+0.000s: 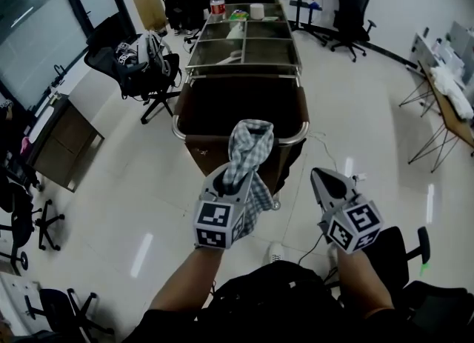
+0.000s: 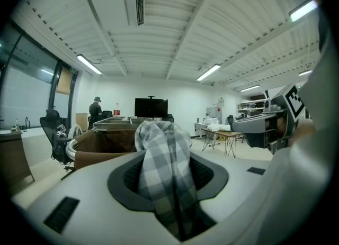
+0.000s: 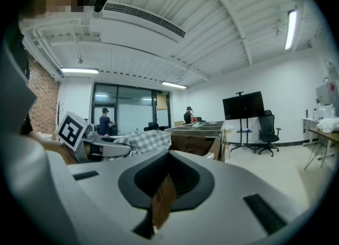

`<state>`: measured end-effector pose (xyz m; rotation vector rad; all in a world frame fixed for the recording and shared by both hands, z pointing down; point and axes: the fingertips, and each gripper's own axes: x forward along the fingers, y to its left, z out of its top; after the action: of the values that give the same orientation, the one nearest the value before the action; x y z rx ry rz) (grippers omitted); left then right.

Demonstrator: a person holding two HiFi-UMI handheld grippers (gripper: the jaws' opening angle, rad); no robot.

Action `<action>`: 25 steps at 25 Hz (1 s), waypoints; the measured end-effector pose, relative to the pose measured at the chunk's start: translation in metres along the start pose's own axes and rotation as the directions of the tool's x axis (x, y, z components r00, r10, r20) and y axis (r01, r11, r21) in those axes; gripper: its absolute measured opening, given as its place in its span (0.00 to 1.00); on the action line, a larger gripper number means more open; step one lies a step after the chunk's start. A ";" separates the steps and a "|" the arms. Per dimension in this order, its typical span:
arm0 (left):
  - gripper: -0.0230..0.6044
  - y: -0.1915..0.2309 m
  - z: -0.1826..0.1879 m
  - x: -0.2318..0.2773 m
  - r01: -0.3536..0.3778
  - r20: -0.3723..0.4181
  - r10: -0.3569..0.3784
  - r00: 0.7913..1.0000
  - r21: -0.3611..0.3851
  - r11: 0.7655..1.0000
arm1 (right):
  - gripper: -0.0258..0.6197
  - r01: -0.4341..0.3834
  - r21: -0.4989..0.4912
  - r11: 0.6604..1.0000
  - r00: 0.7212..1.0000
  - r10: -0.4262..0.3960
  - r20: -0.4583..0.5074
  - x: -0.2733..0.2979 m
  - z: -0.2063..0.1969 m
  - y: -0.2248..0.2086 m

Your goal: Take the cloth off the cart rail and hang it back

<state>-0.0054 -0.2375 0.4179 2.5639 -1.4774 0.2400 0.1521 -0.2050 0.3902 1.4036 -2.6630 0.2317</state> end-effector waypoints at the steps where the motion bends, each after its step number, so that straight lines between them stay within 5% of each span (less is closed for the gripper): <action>1: 0.28 -0.002 0.002 -0.010 0.008 0.008 -0.008 1.000 0.004 1.000 | 0.06 0.001 0.006 1.000 1.000 -0.001 0.006 0.000 0.001 0.005; 25: 0.28 -0.001 -0.034 -0.204 0.016 0.104 -0.016 0.994 -0.003 1.000 | 0.06 -0.021 0.017 1.000 1.000 0.022 -0.015 -0.042 -0.041 0.147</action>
<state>-0.1079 -0.0579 0.4049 2.6209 -1.4898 0.1026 0.0558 -0.0813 0.4111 1.3725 -2.6710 0.2662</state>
